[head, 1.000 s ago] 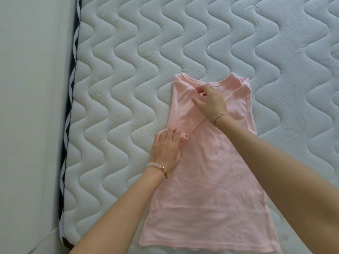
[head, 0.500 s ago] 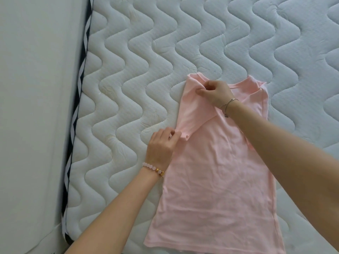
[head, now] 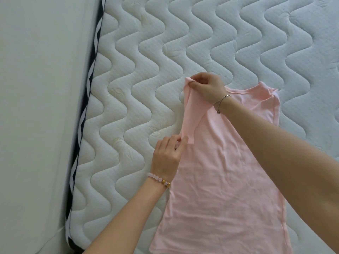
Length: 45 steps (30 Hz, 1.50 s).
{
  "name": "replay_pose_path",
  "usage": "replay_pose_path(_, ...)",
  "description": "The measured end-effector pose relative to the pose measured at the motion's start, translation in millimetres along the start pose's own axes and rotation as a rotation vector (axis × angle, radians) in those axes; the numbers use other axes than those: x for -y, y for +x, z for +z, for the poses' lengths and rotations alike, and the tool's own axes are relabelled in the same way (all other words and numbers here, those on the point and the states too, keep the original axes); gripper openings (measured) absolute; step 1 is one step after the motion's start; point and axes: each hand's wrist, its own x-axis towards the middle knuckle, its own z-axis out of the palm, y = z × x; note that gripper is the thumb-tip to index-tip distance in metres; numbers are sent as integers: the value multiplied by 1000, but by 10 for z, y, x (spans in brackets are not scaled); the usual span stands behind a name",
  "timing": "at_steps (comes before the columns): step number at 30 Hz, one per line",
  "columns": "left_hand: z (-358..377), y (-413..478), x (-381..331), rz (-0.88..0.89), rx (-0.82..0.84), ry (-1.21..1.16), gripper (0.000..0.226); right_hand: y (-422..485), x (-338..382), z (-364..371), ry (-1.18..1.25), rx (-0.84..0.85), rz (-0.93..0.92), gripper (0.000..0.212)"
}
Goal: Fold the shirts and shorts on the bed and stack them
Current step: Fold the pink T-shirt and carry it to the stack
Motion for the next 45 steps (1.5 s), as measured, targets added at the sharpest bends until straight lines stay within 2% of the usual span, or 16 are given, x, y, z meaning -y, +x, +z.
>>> replay_pose_path(5, 63, -90, -20, -11, 124, -47, 37, 30, -93, -51, -44, 18, 96, 29)
replay_pose_path(12, 30, -195, -57, -71, 189, -82, 41, -167, -196, -248, -135, 90, 103, 28)
replay_pose_path(15, 48, -177, -79, -117, 204, -76, 38, -277, -281, -302, -164, 161, 151, 18)
replay_pose_path(19, 82, -111, -98, -99, 240, -63, 36, -293, -356, -309, -195, -10, 94, 11)
replay_pose_path(24, 63, -95, -112, -79, 294, -2, 39, -379, -365, -290, -403, -52, 3, 27)
replay_pose_path(26, 27, -111, -105, -95, 311, -28, 43, -480, -367, -312, -396, -95, -4, 40)
replay_pose_path(29, -58, -234, -97, -233, 336, -163, 40, -797, -432, -403, -304, -187, -50, 49)
replay_pose_path(33, -248, -572, -159, -508, 365, -397, 42, -1547, -659, -634, -373, -293, -68, 48)
replay_pose_path(35, -388, -752, -252, -690, 431, -512, 44, -1998, -871, -779, -443, -336, -42, 48)
replay_pose_path(37, -513, -958, -348, -840, 512, -574, 43, -2415, -1152, -916, -510, -376, 33, 50)
replay_pose_path(41, -684, -1327, -506, -1022, 647, -655, 34, -3091, -1635, -1103, -512, -361, 342, 55)
replay_pose_path(45, -728, -1587, -564, -1112, 733, -644, 30, -3573, -1896, -1161, -446, -404, 530, 44)
